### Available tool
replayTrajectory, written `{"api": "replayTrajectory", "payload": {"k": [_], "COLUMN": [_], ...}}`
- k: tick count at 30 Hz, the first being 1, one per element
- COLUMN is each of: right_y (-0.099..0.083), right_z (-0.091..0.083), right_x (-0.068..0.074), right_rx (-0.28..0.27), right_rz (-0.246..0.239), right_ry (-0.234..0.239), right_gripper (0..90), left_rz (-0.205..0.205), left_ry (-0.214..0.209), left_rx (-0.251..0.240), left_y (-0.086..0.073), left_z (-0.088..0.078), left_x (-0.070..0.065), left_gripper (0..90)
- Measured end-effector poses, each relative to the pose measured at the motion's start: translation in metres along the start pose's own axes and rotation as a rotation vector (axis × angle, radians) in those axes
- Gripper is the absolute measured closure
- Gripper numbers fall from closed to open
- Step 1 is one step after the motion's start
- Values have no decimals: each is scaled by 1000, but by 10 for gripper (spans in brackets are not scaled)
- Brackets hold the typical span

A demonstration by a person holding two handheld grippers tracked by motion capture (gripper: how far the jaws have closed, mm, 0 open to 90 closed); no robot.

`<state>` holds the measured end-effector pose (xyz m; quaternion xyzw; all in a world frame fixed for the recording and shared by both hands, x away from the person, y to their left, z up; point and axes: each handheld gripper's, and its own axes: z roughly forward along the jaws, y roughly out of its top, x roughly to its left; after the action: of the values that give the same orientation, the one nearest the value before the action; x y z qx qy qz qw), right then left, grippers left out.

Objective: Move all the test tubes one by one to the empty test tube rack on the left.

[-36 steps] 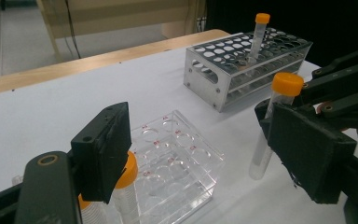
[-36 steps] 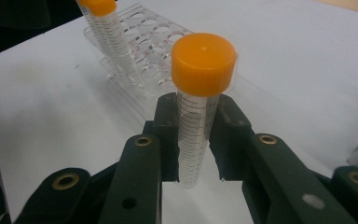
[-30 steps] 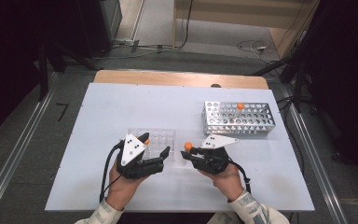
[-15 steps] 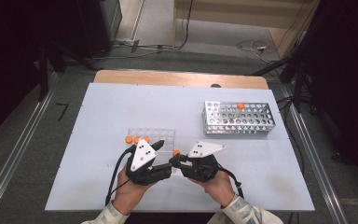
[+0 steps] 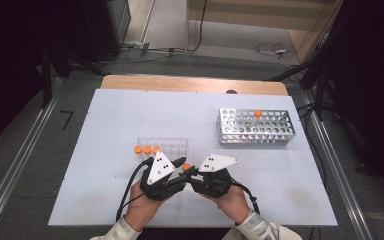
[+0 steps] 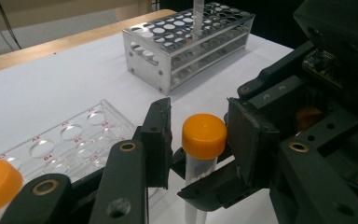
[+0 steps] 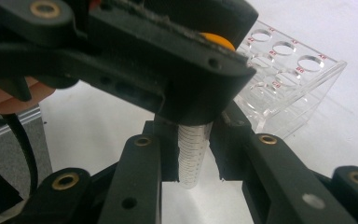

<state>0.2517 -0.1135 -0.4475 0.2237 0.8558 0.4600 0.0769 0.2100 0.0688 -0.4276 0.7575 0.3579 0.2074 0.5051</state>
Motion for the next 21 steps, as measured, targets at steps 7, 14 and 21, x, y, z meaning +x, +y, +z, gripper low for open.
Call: {"api": "replayTrajectory", "payload": {"k": [7, 14, 21], "right_y": [0, 0, 2], "right_z": [-1, -1, -4], "right_x": [0, 0, -3], "right_rx": [-4, -5, -4], "right_rz": [4, 7, 22], "right_ry": [1, -2, -1], "right_gripper": [716, 712, 483], "left_rz": [1, -1, -13], "left_ry": [0, 4, 9], "left_rx": [4, 1, -18], "left_y": [-1, -1, 1], "left_z": [1, 1, -2], "left_x": [-1, -1, 0], "left_gripper": [676, 697, 701]}}
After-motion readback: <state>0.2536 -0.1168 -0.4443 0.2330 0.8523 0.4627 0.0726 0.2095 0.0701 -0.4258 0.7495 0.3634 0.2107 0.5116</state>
